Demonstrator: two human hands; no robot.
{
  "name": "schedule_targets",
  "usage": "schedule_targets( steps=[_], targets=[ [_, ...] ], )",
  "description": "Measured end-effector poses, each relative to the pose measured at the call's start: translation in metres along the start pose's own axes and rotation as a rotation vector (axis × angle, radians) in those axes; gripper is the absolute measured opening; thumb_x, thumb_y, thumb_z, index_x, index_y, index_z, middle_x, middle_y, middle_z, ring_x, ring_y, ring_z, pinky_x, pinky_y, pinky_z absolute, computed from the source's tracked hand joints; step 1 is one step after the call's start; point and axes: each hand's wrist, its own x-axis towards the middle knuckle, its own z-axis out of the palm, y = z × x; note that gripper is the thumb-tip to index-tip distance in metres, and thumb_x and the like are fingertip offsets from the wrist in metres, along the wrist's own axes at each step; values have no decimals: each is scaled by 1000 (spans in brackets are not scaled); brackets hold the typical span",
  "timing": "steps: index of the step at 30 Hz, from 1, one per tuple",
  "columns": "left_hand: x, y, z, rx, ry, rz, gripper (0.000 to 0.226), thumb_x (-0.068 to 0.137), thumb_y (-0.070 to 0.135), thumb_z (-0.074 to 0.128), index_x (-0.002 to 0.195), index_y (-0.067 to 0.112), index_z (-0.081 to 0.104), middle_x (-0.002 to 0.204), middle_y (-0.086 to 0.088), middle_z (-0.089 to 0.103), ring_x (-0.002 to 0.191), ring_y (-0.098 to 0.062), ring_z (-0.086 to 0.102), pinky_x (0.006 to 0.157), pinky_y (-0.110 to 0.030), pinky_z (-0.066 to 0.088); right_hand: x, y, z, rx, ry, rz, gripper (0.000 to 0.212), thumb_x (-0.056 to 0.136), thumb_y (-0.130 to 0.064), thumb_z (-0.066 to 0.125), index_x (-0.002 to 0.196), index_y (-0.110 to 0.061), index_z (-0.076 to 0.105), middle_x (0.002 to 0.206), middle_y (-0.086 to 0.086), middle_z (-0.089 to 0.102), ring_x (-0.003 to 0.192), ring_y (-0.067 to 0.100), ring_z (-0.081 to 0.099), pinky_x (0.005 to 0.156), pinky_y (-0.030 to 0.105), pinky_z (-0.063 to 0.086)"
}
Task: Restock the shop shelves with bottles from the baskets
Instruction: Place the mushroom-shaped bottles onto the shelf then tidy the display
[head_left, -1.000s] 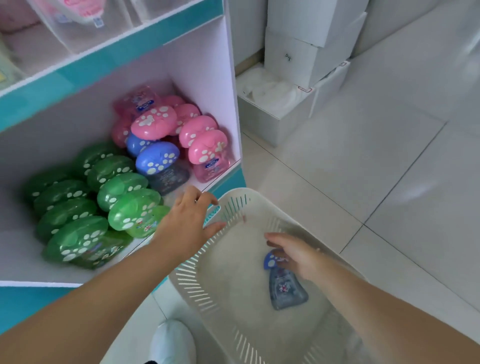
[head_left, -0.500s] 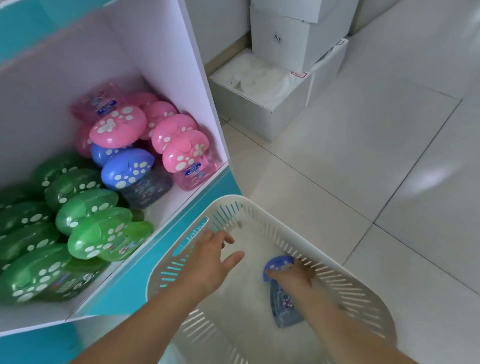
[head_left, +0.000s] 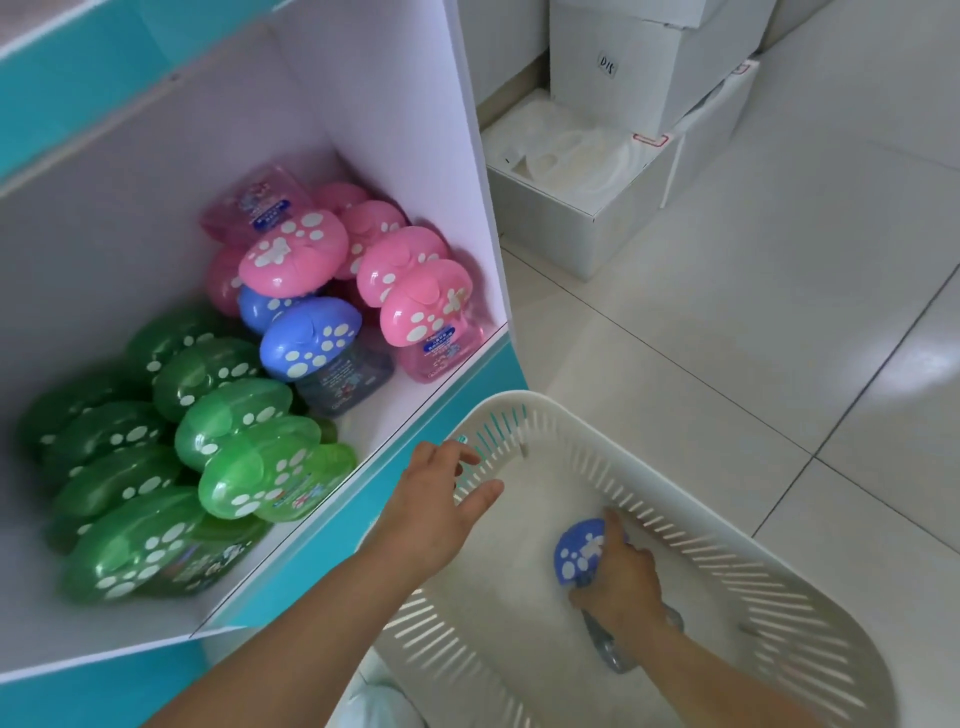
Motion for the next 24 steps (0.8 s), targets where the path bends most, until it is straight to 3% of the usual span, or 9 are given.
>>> schedule_targets(
  steps=[5, 9, 13, 16, 21, 24],
  targets=[
    [-9, 0, -10, -22, 31, 12, 32, 84, 44, 61, 110, 29, 50, 108, 5, 43, 98, -12, 53, 91, -30, 46, -14, -46, -23, 131, 38, -260, 96, 54, -20, 81, 136, -28, 33, 114, 7, 57, 102, 24, 57, 78, 22, 44],
    [-22, 8, -26, -97, 43, 26, 33, 83, 40, 65, 110, 25, 52, 104, 2, 47, 90, -14, 56, 85, -28, 47, -42, -93, -54, 357, 43, -425, 89, 53, -14, 82, 126, -33, 35, 107, -8, 57, 99, 17, 58, 82, 27, 50],
    [-42, 20, -54, -228, 35, 24, 52, 77, 47, 67, 120, 24, 49, 106, 5, 54, 93, -14, 58, 82, -29, 50, -81, -135, -80, 508, 29, -585, 90, 52, -9, 85, 118, -38, 31, 101, -19, 54, 95, 10, 59, 80, 22, 51],
    [-62, 32, -76, -338, 30, 66, 56, 69, 48, 73, 115, 27, 48, 105, 8, 62, 93, -13, 64, 85, -32, 53, -114, -156, -95, 539, 13, -684, 98, 51, -10, 87, 125, -38, 29, 102, -11, 62, 95, 12, 64, 86, 29, 54],
    [-96, 46, -109, -431, 194, 124, 44, 72, 39, 76, 108, 23, 56, 97, 2, 67, 82, -16, 64, 82, -36, 55, -174, -175, -124, 500, 0, -816, 98, 58, -8, 87, 128, -42, 27, 102, -18, 58, 89, 0, 61, 74, 9, 48],
    [-116, 48, -124, -470, 218, 144, 43, 74, 38, 75, 110, 24, 58, 96, 3, 68, 84, -16, 65, 82, -37, 55, -200, -181, -139, 434, -46, -852, 92, 64, -11, 85, 133, -35, 29, 111, -10, 58, 98, 8, 61, 82, 14, 48]
  ],
)
